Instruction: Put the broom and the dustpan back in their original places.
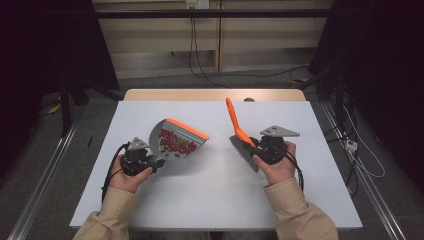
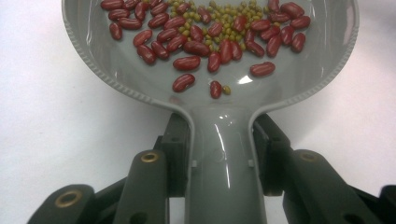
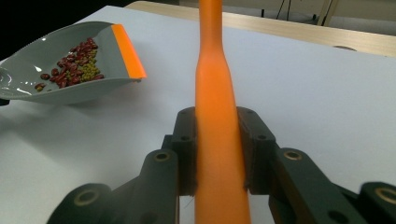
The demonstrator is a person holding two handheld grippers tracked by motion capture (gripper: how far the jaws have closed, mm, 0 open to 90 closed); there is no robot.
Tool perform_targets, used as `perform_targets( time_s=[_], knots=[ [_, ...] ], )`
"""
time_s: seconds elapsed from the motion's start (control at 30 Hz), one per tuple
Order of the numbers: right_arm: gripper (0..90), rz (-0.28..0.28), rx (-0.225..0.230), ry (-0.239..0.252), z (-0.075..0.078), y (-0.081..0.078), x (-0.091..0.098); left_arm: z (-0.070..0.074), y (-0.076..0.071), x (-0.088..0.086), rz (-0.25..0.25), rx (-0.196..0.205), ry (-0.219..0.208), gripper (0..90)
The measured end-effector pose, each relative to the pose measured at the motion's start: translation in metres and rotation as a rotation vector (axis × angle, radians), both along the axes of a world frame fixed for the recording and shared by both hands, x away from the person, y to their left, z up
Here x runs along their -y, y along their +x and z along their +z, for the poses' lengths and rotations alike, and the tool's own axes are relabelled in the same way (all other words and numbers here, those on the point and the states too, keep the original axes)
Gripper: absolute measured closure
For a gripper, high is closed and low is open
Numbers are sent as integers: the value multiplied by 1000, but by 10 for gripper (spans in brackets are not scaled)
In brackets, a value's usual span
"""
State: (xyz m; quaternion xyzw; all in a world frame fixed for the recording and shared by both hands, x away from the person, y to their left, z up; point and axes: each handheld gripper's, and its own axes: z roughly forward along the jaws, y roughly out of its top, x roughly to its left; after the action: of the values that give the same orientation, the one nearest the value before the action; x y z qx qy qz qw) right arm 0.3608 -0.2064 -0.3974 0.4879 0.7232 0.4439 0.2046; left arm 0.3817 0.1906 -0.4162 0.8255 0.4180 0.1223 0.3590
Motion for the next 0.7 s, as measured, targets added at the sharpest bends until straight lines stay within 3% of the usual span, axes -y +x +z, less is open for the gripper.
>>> perform_targets(
  time_s=[0.3,0.7],
  knots=[
    [714,-27,-6,6,-2,1,10,-3,7,-6,69,-7,-13,633],
    [714,-63,-4,3,-3,2,21,-9,10,-11,120,-27,7,633]
  ],
)
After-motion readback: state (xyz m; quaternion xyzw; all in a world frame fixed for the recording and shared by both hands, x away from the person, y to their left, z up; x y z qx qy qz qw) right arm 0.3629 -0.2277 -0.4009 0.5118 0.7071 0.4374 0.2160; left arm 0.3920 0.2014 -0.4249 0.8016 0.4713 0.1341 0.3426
